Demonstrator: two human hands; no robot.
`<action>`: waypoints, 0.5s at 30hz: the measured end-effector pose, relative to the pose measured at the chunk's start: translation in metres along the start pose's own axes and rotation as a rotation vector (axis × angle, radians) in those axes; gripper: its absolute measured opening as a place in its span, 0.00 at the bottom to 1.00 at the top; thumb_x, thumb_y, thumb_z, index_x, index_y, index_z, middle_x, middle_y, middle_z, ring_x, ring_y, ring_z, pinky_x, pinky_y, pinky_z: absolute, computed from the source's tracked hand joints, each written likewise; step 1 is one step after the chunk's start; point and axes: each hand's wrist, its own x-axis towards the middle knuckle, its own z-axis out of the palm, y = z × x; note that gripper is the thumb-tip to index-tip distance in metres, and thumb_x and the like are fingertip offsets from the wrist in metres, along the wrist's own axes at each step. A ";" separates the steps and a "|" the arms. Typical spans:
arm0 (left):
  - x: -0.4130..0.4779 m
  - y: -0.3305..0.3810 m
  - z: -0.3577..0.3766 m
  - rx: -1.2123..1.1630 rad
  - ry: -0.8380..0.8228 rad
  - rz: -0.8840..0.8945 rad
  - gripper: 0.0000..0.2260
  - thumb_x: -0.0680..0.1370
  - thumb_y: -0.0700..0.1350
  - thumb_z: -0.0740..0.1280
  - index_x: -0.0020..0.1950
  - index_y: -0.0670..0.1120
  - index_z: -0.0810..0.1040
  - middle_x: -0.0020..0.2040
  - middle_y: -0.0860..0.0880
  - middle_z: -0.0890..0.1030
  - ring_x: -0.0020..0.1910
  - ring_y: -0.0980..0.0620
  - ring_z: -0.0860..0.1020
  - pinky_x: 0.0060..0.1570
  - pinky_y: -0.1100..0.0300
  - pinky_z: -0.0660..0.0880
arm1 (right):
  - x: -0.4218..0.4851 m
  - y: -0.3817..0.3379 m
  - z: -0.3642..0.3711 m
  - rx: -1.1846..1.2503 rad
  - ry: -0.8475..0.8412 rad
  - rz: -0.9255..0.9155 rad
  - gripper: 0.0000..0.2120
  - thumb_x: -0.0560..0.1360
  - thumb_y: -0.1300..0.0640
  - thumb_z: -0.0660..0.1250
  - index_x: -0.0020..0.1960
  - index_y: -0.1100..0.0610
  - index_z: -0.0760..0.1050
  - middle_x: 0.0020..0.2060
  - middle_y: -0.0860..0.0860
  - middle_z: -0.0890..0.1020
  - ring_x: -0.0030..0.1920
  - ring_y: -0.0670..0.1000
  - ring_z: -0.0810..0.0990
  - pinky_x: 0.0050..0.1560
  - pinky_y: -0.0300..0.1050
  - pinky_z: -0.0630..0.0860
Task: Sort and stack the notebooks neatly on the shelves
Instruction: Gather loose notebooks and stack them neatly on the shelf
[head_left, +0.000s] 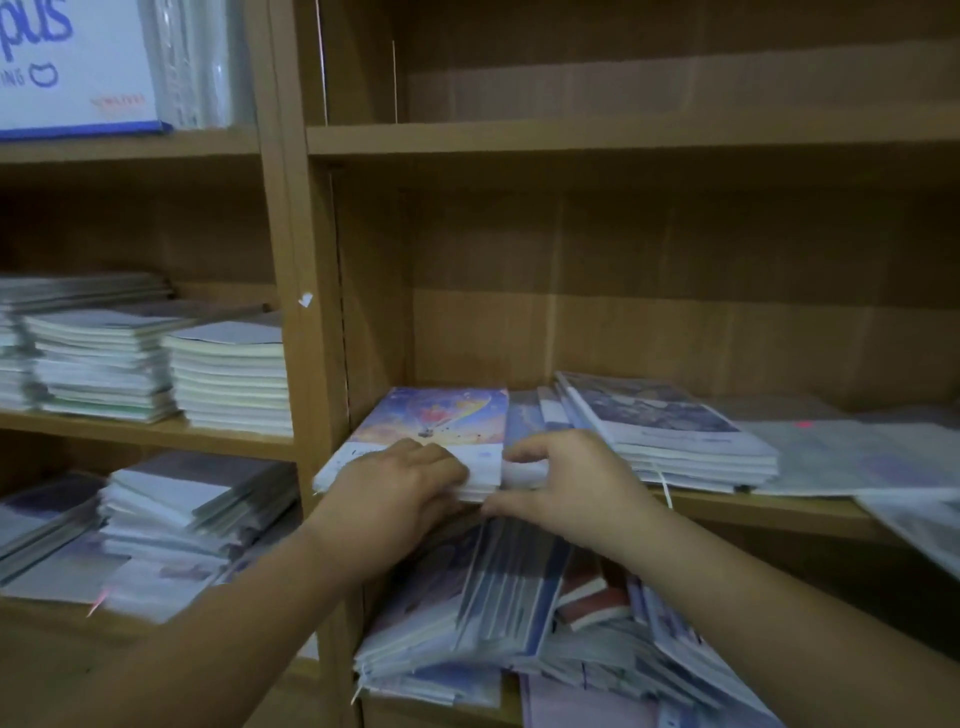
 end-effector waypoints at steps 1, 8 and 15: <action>0.002 -0.004 -0.001 0.009 -0.040 -0.045 0.14 0.79 0.58 0.57 0.57 0.56 0.78 0.53 0.56 0.82 0.53 0.50 0.80 0.45 0.50 0.79 | -0.010 0.012 -0.014 -0.075 0.109 -0.066 0.27 0.64 0.30 0.72 0.56 0.45 0.83 0.51 0.38 0.83 0.55 0.44 0.80 0.54 0.46 0.78; 0.041 0.048 -0.024 -0.176 -0.135 -0.177 0.22 0.73 0.57 0.70 0.65 0.51 0.79 0.66 0.51 0.77 0.68 0.48 0.74 0.64 0.55 0.72 | -0.021 0.107 -0.071 -0.260 -0.003 -0.027 0.46 0.65 0.30 0.74 0.78 0.45 0.66 0.75 0.45 0.69 0.75 0.49 0.66 0.73 0.45 0.64; 0.072 0.071 0.002 0.290 -0.228 -0.111 0.12 0.80 0.55 0.65 0.51 0.48 0.80 0.53 0.48 0.79 0.56 0.45 0.72 0.44 0.55 0.65 | -0.021 0.128 -0.040 -0.541 0.147 -0.109 0.33 0.76 0.33 0.63 0.78 0.41 0.63 0.73 0.49 0.73 0.72 0.55 0.72 0.69 0.55 0.70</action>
